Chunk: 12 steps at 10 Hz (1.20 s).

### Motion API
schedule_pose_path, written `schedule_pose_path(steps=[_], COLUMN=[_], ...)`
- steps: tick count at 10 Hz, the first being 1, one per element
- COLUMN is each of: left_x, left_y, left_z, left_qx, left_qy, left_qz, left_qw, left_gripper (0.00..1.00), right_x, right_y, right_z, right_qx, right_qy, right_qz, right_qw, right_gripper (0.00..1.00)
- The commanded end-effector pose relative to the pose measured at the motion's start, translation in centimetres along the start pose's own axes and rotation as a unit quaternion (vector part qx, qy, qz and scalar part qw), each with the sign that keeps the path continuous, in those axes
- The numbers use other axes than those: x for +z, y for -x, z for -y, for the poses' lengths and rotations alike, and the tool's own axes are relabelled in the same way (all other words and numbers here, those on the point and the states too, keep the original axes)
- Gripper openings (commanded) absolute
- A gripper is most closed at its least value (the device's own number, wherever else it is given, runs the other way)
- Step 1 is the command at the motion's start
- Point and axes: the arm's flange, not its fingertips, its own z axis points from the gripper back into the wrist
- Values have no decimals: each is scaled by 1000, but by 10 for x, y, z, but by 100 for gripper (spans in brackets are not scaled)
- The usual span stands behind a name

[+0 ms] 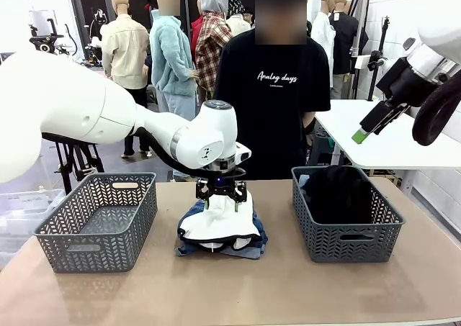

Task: Sort the tops and bottoms.
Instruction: Lift clothes from the center of the table with your left hand.

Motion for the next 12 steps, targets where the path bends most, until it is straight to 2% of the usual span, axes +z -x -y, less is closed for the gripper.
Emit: schedule_pose_path(steps=[1,2,6,7,12], left_x=[-5,-9,-12,-12,-4], left_y=[-4,-5,-2,-2,1], left_z=[1,0,2,1,-4], left_qx=[20,16,9,11,36], left_qy=[3,10,6,8,10], left_qz=[20,19,18,13,-5], left_qw=[1000,1000,1000,1000,999], left_gripper=[97,93,15,0,0], right_x=[0,0,0,0,0], right_y=[2,2,2,2,2], right_z=[0,0,0,0,0], right_qx=[1,1,1,1,1], right_qy=[3,3,3,3,3], right_qz=[-6,-6,-6,-6,-6], right_qw=[1000,1000,1000,1000,1000], right_gripper=[100,100,100,100,100])
